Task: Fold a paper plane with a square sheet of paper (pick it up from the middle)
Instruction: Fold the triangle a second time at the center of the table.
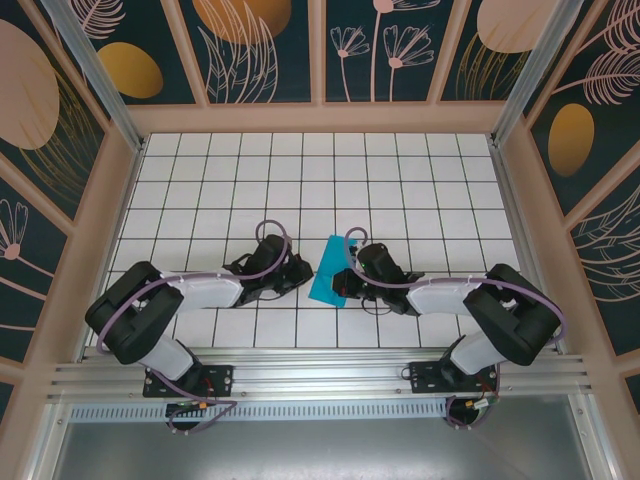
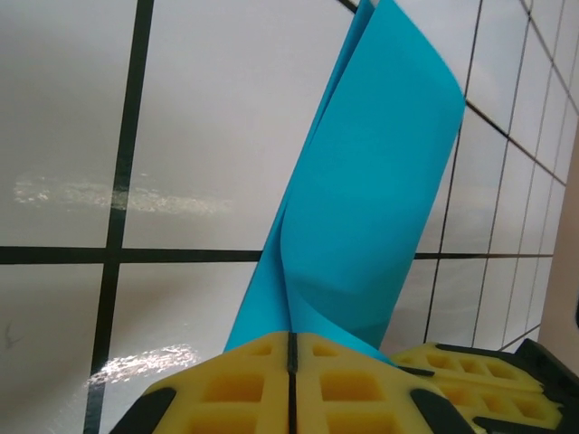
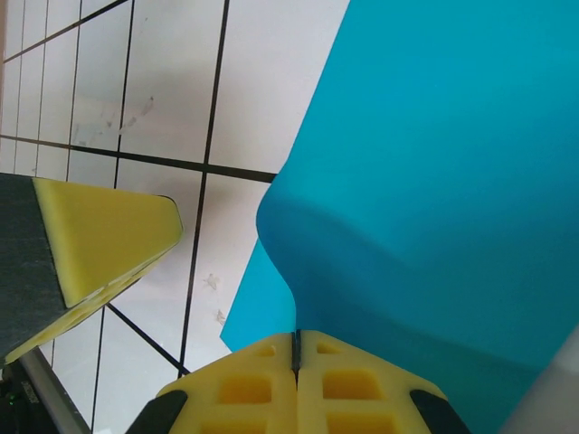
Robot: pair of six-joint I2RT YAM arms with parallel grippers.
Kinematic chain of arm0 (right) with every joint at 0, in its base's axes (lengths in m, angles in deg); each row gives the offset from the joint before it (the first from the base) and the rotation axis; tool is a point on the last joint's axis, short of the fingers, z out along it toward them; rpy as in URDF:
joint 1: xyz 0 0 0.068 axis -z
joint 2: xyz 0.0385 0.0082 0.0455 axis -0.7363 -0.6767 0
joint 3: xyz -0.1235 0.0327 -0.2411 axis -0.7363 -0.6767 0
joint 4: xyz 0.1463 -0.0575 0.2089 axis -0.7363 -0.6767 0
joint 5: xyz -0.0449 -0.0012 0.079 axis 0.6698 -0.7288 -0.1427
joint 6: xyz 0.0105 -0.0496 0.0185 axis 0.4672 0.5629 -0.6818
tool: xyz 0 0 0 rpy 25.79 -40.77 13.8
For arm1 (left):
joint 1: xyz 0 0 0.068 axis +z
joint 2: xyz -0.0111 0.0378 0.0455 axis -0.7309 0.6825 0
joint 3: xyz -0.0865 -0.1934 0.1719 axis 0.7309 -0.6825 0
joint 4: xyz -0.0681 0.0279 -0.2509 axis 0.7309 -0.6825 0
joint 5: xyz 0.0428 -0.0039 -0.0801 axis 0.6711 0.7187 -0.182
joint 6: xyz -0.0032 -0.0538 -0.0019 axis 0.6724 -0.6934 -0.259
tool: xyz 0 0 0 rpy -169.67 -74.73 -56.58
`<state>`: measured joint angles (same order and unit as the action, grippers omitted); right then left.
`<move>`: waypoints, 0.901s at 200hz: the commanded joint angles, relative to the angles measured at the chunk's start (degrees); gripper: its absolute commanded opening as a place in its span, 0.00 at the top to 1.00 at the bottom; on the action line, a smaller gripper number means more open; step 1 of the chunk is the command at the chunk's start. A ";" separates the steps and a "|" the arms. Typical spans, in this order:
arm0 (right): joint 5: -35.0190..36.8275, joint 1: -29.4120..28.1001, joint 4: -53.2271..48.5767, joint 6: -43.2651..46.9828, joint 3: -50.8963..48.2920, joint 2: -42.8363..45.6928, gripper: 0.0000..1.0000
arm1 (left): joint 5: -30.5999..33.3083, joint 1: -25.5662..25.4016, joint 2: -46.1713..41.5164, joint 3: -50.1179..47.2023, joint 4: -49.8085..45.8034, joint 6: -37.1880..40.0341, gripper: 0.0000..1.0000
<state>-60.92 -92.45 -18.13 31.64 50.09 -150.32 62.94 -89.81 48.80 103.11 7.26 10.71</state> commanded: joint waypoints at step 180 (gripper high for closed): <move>-1.48 4.33 -3.58 3.30 0.23 3.93 1.00 | -1.14 -3.32 8.11 3.44 -2.70 2.31 0.92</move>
<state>-61.16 -89.65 -19.20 32.15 49.44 -148.25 60.57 -92.74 55.75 105.63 7.06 11.61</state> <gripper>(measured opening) 0.050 0.077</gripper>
